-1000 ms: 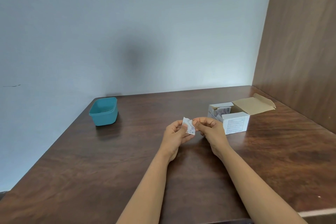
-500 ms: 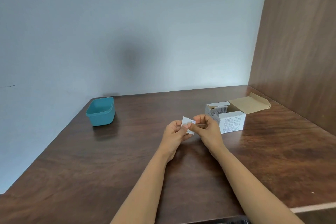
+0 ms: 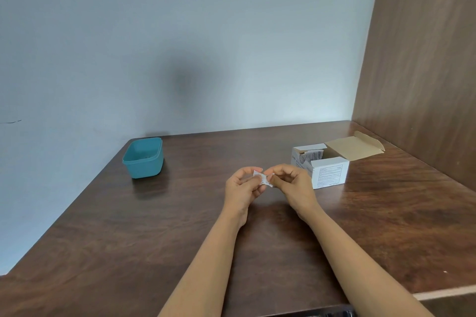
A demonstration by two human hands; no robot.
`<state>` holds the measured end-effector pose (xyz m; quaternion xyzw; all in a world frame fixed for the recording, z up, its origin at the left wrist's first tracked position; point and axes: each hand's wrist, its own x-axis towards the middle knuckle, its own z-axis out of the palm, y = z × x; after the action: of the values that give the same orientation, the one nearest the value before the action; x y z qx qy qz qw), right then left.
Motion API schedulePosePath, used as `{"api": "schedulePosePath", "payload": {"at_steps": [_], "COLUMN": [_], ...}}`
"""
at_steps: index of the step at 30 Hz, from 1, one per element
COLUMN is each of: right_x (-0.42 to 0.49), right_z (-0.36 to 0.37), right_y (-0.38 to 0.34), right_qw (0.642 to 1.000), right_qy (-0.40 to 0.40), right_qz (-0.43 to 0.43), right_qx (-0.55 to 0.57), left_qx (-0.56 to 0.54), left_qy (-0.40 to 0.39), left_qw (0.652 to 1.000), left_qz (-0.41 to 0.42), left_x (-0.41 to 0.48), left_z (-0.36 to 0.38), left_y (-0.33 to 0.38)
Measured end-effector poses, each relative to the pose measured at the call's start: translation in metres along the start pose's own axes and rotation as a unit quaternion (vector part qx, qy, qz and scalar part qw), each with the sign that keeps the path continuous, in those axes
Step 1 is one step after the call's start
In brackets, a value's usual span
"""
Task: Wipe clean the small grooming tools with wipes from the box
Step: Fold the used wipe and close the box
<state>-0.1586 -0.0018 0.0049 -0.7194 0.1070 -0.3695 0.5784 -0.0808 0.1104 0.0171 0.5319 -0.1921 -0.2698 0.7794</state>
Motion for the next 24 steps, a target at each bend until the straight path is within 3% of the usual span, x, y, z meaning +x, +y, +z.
{"api": "schedulePosePath", "payload": {"at_steps": [7,13,16,20,24], "right_x": [0.000,-0.004,-0.007,-0.011,-0.027], "right_z": [-0.001,-0.002,0.000,0.002,-0.002], "right_y": [0.001,-0.003,-0.005,-0.009,-0.016], "right_qw": [0.998,0.996,0.997,0.990,0.988], "right_qy": [0.021,0.031,0.049,0.092,0.059], "right_qz": [-0.027,-0.041,-0.003,0.089,0.115], "right_qx": [-0.051,-0.073,-0.056,0.067,0.086], "left_qx": [-0.078,-0.060,-0.020,0.006,0.048], "left_qy": [-0.017,-0.015,0.000,-0.001,-0.035], "left_qw": [0.996,0.997,1.000,1.000,0.997], "left_qz": [-0.048,-0.038,-0.018,0.008,0.040], "left_x": [-0.001,-0.002,-0.003,-0.008,-0.019], "left_z": [-0.002,0.000,-0.001,0.003,0.011], "left_y": [0.007,0.004,0.002,0.003,0.001]}}
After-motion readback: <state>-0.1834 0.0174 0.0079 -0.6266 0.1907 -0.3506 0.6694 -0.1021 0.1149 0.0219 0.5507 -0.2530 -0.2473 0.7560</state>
